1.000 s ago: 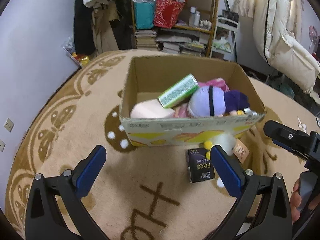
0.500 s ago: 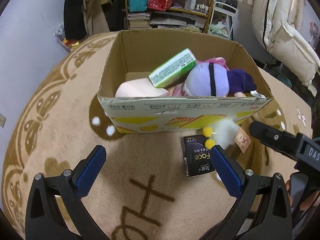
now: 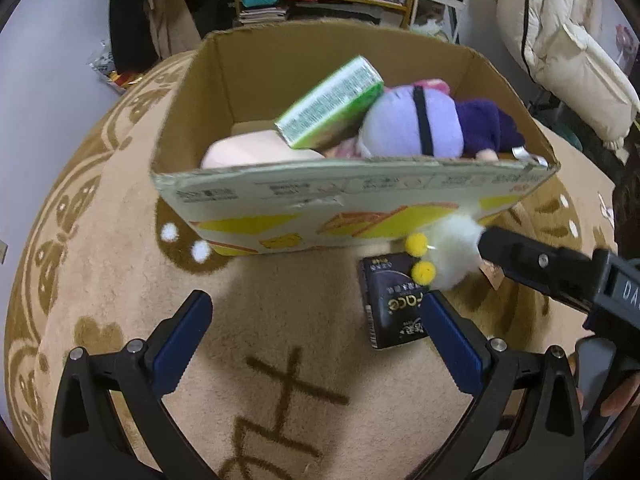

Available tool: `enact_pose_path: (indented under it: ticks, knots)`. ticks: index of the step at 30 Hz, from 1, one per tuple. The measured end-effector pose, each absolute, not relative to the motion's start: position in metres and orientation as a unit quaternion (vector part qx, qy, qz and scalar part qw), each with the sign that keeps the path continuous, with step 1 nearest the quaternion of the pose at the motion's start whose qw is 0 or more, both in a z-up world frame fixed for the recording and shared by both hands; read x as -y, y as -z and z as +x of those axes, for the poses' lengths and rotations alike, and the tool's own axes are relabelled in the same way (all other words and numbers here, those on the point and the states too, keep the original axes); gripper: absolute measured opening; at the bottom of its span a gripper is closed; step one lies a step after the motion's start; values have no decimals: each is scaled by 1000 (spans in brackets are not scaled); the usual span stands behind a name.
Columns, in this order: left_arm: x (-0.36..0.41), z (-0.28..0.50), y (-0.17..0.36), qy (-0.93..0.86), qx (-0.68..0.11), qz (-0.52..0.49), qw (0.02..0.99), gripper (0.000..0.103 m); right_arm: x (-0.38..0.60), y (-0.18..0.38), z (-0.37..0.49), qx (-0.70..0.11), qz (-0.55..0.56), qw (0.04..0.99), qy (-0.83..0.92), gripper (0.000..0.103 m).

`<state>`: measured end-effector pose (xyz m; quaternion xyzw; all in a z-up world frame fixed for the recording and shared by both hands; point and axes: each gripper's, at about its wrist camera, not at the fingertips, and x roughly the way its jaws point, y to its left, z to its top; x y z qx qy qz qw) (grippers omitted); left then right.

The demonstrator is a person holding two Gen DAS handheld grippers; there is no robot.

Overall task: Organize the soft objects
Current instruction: 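Move the right tool to the white fluffy plush keychain while the left tool approaches the black Face tissue pack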

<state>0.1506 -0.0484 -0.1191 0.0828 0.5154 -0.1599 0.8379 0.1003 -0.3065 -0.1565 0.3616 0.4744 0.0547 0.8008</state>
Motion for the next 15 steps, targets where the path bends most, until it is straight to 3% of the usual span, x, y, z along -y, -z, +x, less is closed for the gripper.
enact_pose_path:
  ticks: [15]
  knots:
    - [63,161,148,177,-554,88,808,103,301,165,120,-485,350,799,-63,72]
